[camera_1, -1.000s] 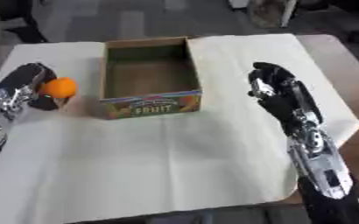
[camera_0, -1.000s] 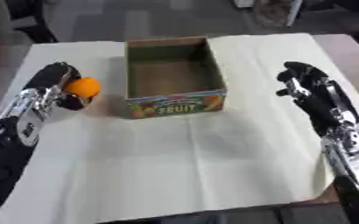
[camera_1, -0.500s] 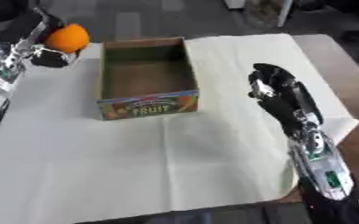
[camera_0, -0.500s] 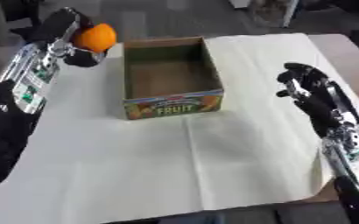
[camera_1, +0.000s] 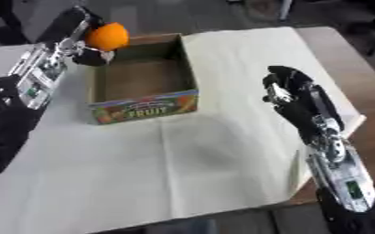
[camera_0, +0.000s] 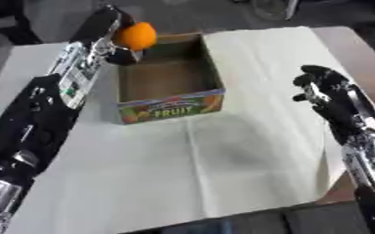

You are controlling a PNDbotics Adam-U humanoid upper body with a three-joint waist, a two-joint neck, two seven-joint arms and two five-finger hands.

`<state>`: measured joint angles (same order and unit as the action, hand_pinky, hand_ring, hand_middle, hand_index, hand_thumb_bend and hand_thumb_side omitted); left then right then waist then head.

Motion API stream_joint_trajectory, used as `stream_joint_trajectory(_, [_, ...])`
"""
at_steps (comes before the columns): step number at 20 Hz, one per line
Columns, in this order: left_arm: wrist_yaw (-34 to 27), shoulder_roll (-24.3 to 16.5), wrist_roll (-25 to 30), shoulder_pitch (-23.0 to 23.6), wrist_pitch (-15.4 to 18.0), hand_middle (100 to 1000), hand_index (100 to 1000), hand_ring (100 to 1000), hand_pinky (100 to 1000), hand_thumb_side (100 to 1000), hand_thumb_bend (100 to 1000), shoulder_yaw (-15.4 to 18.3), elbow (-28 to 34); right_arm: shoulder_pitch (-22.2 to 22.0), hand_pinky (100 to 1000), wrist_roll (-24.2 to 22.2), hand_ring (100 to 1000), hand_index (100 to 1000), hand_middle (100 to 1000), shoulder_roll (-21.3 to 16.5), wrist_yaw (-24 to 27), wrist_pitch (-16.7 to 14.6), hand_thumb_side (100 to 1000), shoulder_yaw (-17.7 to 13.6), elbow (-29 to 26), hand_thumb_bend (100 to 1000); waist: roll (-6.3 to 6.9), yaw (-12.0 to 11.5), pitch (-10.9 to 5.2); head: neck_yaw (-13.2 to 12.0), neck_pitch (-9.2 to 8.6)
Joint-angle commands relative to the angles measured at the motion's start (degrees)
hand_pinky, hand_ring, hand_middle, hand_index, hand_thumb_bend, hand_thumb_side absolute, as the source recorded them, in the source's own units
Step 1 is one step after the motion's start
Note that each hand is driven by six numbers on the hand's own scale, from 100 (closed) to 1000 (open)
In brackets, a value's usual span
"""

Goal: Pick up objects on the table and place them in the box.

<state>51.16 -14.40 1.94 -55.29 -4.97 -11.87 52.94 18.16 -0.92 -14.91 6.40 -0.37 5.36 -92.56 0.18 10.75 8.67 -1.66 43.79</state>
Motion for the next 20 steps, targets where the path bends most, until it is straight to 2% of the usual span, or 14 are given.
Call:
stream_joint_trajectory(1, [1.42, 0.91, -1.44, -1.77, 0.92, 393, 531, 412, 588, 114, 322, 0.97, -2.32, 0.96, 618, -0.23, 777, 791, 634, -0.87, 0.09, -0.11, 390, -0.08, -0.51, 100, -0.05, 0.44, -0.51, -0.36, 0.32])
stream_joint_trajectory(2, [1.68, 1.32, -1.49, -1.64, 1.42, 455, 593, 470, 619, 109, 396, 0.91, -2.93, 1.03, 618, -0.24, 777, 791, 634, -0.86, 0.08, -0.11, 391, -0.07, -0.53, 100, 0.00, 0.65, -0.37, -0.38, 0.32])
stream_joint_trajectory(3, [1.82, 1.68, -1.40, -1.50, 2.00, 464, 601, 478, 624, 107, 411, 0.86, -3.39, 1.09, 618, -0.25, 777, 791, 634, -0.84, 0.08, -0.10, 391, -0.07, -0.54, 100, 0.03, 0.80, -0.27, -0.40, 0.32])
stream_joint_trajectory(5, [2.02, 2.21, -1.07, -1.18, 3.15, 561, 704, 571, 679, 100, 559, 0.70, -3.97, 1.13, 618, -0.27, 777, 791, 634, -0.80, 0.08, -0.12, 391, -0.06, -0.55, 100, 0.09, 0.97, -0.17, -0.39, 0.32])
stream_joint_trajectory(6, [1.99, 2.43, -0.79, -1.01, 3.81, 659, 795, 665, 732, 237, 734, 0.60, -4.11, 1.12, 618, -0.27, 777, 791, 634, -0.79, 0.07, -0.11, 392, -0.07, -0.54, 100, 0.14, 0.99, -0.17, -0.43, 0.32])
stream_joint_trajectory(8, [1.78, 2.58, -0.47, -0.71, 5.23, 744, 853, 742, 783, 430, 909, 0.40, -3.92, 1.08, 618, -0.24, 777, 791, 634, -0.77, 0.05, -0.11, 392, -0.10, -0.53, 100, 0.23, 0.89, -0.20, -0.41, 0.32])
stream_joint_trajectory(10, [0.76, 2.36, -0.89, -0.19, 6.48, 786, 872, 778, 828, 546, 966, 0.42, -3.06, 1.04, 618, -0.20, 776, 791, 634, -0.69, 0.06, -0.13, 391, -0.17, -0.53, 100, 0.28, 0.65, -0.31, -0.21, 0.32])
stream_joint_trajectory(11, [-0.46, 2.15, -1.20, 0.20, 6.98, 788, 873, 780, 835, 575, 965, 0.47, -2.36, 1.00, 618, -0.14, 776, 791, 634, -0.66, 0.05, -0.13, 390, -0.25, -0.53, 100, 0.29, 0.45, -0.39, -0.07, 0.32])
stream_joint_trajectory(12, [-2.19, 1.92, -1.42, 0.62, 7.30, 790, 872, 785, 849, 634, 890, 0.54, -1.49, 0.94, 618, -0.07, 776, 790, 634, -0.67, 0.03, -0.14, 390, -0.33, -0.52, 100, 0.30, 0.19, -0.47, 0.10, 0.32])
stream_joint_trajectory(15, [-11.09, -0.17, -2.03, 2.57, 7.57, 761, 847, 767, 851, 626, 785, -0.03, 4.85, 0.81, 618, 0.08, 776, 790, 634, -0.64, -0.02, -0.15, 390, -0.49, -0.45, 100, 0.33, -0.76, -0.67, 0.76, 0.32])
stream_joint_trajectory(16, [-14.86, -1.28, -2.36, 3.49, 7.38, 741, 831, 749, 848, 663, 677, -0.24, 8.08, 0.79, 618, 0.12, 776, 790, 634, -0.60, -0.02, -0.16, 391, -0.54, -0.44, 100, 0.31, -1.10, -0.73, 1.02, 0.32])
stream_joint_trajectory(17, [-19.47, -2.64, -2.85, 4.66, 7.06, 731, 823, 742, 845, 566, 693, -0.31, 11.89, 0.77, 618, 0.18, 776, 790, 634, -0.58, -0.02, -0.19, 388, -0.62, -0.45, 100, 0.29, -1.47, -0.80, 1.28, 0.32])
stream_joint_trajectory(20, [-32.84, -6.32, -4.48, 8.27, 5.16, 692, 799, 707, 824, 537, 645, 0.29, 22.32, 0.53, 618, 0.48, 776, 790, 634, -0.70, -0.02, -0.23, 388, -0.95, -0.42, 100, 0.12, -2.84, -0.98, 1.94, 0.32])
